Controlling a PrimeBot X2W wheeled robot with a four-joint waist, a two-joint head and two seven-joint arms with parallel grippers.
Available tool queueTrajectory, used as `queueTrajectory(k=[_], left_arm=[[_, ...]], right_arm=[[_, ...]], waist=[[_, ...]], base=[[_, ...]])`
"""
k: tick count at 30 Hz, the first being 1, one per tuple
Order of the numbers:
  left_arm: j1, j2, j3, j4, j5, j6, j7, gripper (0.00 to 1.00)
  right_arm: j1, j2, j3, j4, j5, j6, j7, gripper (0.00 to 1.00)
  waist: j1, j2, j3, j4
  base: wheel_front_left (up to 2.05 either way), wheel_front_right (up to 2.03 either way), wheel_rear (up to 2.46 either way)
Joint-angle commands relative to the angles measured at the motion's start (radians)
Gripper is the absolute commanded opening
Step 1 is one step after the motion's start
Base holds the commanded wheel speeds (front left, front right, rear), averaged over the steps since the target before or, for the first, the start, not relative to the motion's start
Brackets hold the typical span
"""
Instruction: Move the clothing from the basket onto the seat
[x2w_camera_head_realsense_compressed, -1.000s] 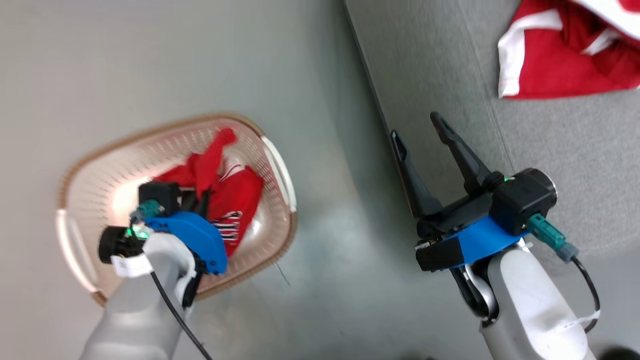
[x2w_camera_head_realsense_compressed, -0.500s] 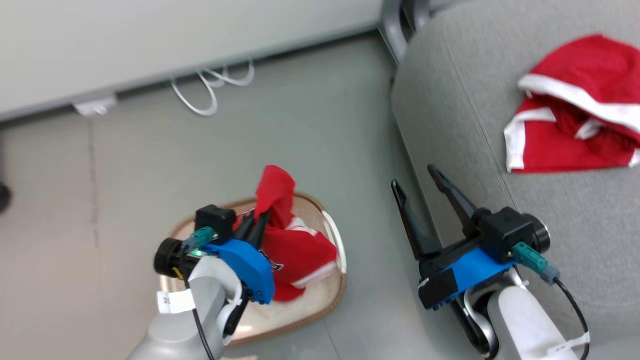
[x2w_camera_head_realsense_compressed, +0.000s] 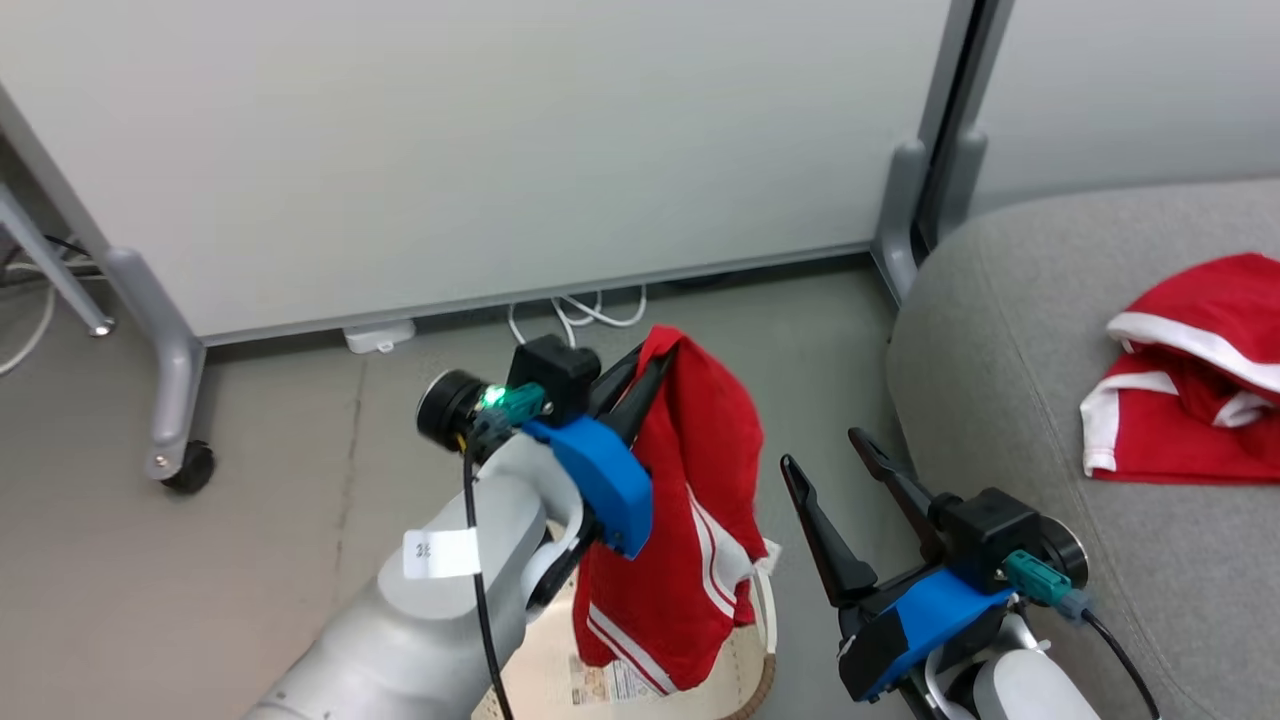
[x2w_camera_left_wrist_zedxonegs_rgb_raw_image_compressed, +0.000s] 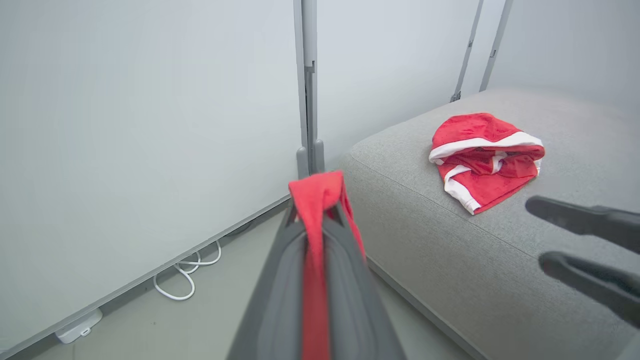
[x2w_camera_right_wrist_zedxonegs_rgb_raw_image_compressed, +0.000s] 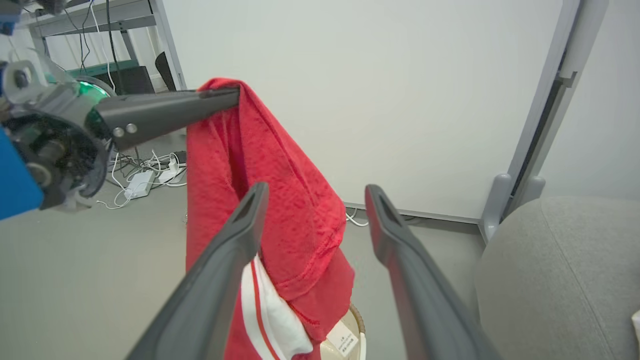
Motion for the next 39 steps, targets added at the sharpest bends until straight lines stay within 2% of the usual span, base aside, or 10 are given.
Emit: queueTrajectory(k=[1, 12, 27, 39], left_arm=[[-0.03, -0.006, -0.015, -0.006, -0.01, -0.001, -0.005, 0.0], [-0.148, -0.024, -0.102, -0.02, -0.068, -0.001, -0.005, 0.0], [-0.155, -0.028, -0.154, -0.014, -0.102, -0.001, -0.005, 0.0], [-0.173, -0.028, -0.205, -0.04, -0.131, -0.001, -0.005, 0.0]], right_arm=[[0.016, -0.001, 0.004, -0.005, 0.005, 0.0, 0.003, 1.0], [0.03, -0.001, 0.03, -0.009, 0.018, 0.0, 0.015, 1.0], [-0.045, -0.001, 0.11, 0.033, 0.068, 0.0, 0.054, 1.0], [-0.249, -0.001, 0.214, 0.29, 0.177, 0.0, 0.042, 1.0]], waist=[[0.0002, -0.0001, -0.034, 0.032], [0.0002, -0.0001, -0.059, 0.048], [0.0002, -0.0001, -0.052, 0.03], [0.0002, -0.0001, -0.041, 0.048]], base=[[0.0, 0.0, 0.0], [0.0, 0.0, 0.0], [0.0, 0.0, 0.0], [0.0, 0.0, 0.0]])
